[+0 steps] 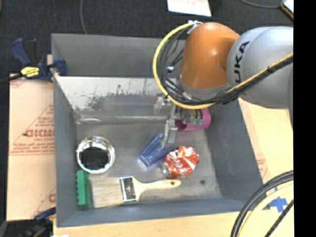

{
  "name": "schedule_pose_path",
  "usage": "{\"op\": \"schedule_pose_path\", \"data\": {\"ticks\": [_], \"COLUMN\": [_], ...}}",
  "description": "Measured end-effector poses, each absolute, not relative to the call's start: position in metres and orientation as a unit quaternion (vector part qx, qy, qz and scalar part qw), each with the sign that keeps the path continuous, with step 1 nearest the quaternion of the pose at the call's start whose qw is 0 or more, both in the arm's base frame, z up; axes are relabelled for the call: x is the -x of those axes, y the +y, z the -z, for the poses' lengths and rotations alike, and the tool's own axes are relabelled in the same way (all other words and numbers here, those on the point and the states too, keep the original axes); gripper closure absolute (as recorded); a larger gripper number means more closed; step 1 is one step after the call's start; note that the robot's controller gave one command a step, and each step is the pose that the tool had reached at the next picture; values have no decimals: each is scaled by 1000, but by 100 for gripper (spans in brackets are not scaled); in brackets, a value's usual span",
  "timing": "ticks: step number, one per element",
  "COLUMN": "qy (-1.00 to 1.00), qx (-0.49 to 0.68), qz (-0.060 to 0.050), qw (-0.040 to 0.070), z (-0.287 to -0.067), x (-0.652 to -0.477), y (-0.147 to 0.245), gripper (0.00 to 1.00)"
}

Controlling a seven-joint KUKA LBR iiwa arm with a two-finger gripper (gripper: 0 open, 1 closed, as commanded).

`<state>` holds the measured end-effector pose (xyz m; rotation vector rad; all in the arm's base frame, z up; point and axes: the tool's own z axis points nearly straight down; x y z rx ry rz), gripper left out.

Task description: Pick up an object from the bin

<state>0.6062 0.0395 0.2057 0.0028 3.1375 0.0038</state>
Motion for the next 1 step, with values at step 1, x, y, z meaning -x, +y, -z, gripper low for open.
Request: {"op": "schedule_pose_path", "data": {"ticks": [1], "qy": [999], "qx": [54], "qz": [0], "qw": [5], "z": [-107], "x": [-602], "y": [23], "gripper": [0]}}
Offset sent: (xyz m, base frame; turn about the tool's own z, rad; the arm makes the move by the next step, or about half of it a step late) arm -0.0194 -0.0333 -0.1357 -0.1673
